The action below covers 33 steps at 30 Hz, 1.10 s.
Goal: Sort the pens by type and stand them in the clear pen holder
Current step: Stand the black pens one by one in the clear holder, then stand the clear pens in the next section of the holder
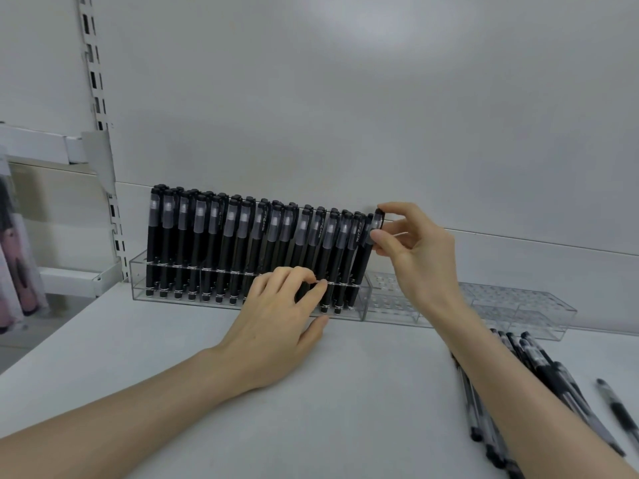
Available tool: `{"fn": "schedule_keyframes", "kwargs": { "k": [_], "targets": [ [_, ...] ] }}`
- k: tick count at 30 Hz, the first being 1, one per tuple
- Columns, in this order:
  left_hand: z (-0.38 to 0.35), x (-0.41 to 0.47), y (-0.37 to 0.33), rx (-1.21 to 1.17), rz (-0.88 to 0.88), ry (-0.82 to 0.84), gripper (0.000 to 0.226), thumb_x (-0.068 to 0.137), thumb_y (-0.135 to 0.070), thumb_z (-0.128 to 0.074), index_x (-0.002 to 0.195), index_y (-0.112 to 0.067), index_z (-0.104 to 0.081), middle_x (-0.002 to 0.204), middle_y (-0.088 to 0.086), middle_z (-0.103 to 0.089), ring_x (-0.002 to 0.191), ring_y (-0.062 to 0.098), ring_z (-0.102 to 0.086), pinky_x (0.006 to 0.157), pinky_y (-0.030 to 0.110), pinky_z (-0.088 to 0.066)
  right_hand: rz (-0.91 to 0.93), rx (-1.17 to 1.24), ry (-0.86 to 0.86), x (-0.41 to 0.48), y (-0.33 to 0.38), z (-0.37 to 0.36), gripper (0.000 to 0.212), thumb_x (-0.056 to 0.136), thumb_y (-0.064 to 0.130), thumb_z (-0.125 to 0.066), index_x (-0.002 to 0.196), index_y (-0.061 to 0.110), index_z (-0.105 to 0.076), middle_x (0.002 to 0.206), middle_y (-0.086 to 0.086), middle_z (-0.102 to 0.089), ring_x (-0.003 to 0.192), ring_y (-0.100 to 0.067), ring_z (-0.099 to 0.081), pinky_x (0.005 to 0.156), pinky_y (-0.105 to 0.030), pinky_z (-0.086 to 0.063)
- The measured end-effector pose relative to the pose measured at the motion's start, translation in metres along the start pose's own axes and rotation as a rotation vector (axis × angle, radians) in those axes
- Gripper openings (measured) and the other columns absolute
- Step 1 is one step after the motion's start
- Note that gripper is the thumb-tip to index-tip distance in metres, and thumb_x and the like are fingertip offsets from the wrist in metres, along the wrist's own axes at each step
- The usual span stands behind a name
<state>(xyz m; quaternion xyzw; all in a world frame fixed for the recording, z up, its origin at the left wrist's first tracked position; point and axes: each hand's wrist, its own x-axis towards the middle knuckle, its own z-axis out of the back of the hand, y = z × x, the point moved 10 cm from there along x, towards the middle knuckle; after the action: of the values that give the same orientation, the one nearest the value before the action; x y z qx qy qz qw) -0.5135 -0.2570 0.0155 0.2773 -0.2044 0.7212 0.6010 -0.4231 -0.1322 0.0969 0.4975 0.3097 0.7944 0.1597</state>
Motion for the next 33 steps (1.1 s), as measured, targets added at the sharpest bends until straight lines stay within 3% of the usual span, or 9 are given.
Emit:
{"fn": "schedule_keyframes", "kwargs": {
  "k": [8,12,17,20,22,25,28,30,33],
  "targets": [
    [-0.001,0.001,0.0,0.013,0.024,0.053,0.05,0.09,-0.04,-0.036,0.12,-0.01,-0.062,0.11,0.001,-0.057,0.102,0.02,-0.05,0.085,0.037,-0.047,-0.004,-0.115,0.058,-0.001,-0.007,-0.007,0.031,0.085,0.007,-0.068,0.098,0.034,-0.06,0.078,-0.003,-0.069,0.07,-0.019,-0.067,0.075,-0.039,-0.056],
    [0.0,0.002,-0.001,0.021,0.027,0.077,0.049,0.09,-0.04,-0.036,0.117,-0.01,-0.064,0.106,0.001,-0.057,0.095,0.021,-0.054,0.081,0.036,-0.047,-0.005,-0.148,0.08,0.0,-0.004,-0.006,0.03,0.086,0.009,-0.068,0.099,0.034,-0.06,0.078,0.004,-0.066,0.062,-0.007,-0.064,0.071,-0.032,-0.054],
    [0.008,0.005,-0.006,-0.009,0.004,0.062,0.038,0.087,-0.037,-0.039,0.091,-0.014,-0.069,0.095,-0.001,-0.059,0.083,0.02,-0.058,0.069,0.033,-0.047,0.014,-0.218,0.096,-0.003,0.0,0.003,0.022,0.088,0.016,-0.066,0.109,0.023,-0.064,0.082,0.006,-0.065,0.066,-0.011,-0.063,0.067,-0.023,-0.051],
    [0.012,0.013,-0.02,-0.076,0.02,0.121,0.042,0.087,-0.042,-0.031,0.083,-0.019,-0.067,0.081,-0.006,-0.059,0.07,0.017,-0.059,0.06,0.03,-0.046,0.033,-0.263,0.101,-0.011,-0.002,0.02,0.015,0.09,0.02,-0.063,0.105,0.019,-0.065,0.084,0.01,-0.063,0.072,-0.01,-0.063,0.065,-0.012,-0.045],
    [0.012,0.018,-0.034,-0.12,0.067,0.177,0.044,0.091,-0.047,-0.026,0.092,-0.023,-0.063,0.087,-0.009,-0.059,0.079,0.016,-0.06,0.068,0.031,-0.047,0.04,-0.299,0.128,-0.015,-0.005,0.034,0.008,0.091,0.02,-0.062,0.098,0.018,-0.066,0.083,0.012,-0.062,0.071,-0.001,-0.059,0.064,-0.007,-0.041],
    [0.007,0.02,-0.064,-0.164,0.117,0.223,0.028,0.096,-0.045,-0.036,0.102,-0.028,-0.058,0.097,-0.013,-0.056,0.09,0.01,-0.056,0.075,0.026,-0.042,0.019,-0.334,0.24,-0.026,-0.015,0.056,0.004,0.091,0.02,-0.062,0.089,0.021,-0.065,0.078,0.017,-0.06,0.071,0.003,-0.056,0.064,-0.005,-0.041],
    [-0.006,0.017,-0.101,-0.231,0.228,0.265,0.029,0.094,-0.049,-0.039,0.106,-0.029,-0.056,0.099,-0.016,-0.054,0.092,0.008,-0.053,0.076,0.025,-0.04,-0.005,-0.351,0.38,-0.046,-0.035,0.079,0.006,0.091,0.023,-0.061,0.086,0.024,-0.063,0.084,0.013,-0.063,0.077,-0.001,-0.059,0.071,-0.016,-0.047],
    [-0.012,0.012,-0.128,-0.276,0.316,0.275,0.034,0.094,-0.052,-0.039,0.113,-0.029,-0.054,0.106,-0.014,-0.055,0.099,0.008,-0.052,0.085,0.027,-0.042,-0.007,-0.365,0.471,-0.061,-0.049,0.095,0.007,0.092,0.025,-0.06,0.09,0.021,-0.065,0.09,0.007,-0.066,0.083,-0.007,-0.061,0.076,-0.024,-0.05],
    [-0.019,0.007,-0.161,-0.293,0.419,0.275,0.048,0.092,-0.059,-0.037,0.126,-0.027,-0.046,0.117,-0.012,-0.052,0.109,0.008,-0.046,0.092,0.026,-0.039,0.049,-0.432,0.584,-0.081,-0.066,0.112,0.019,0.094,0.032,-0.056,0.103,0.019,-0.066,0.097,0.008,-0.063,0.091,-0.008,-0.057,0.079,-0.018,-0.044]
  ]
}}
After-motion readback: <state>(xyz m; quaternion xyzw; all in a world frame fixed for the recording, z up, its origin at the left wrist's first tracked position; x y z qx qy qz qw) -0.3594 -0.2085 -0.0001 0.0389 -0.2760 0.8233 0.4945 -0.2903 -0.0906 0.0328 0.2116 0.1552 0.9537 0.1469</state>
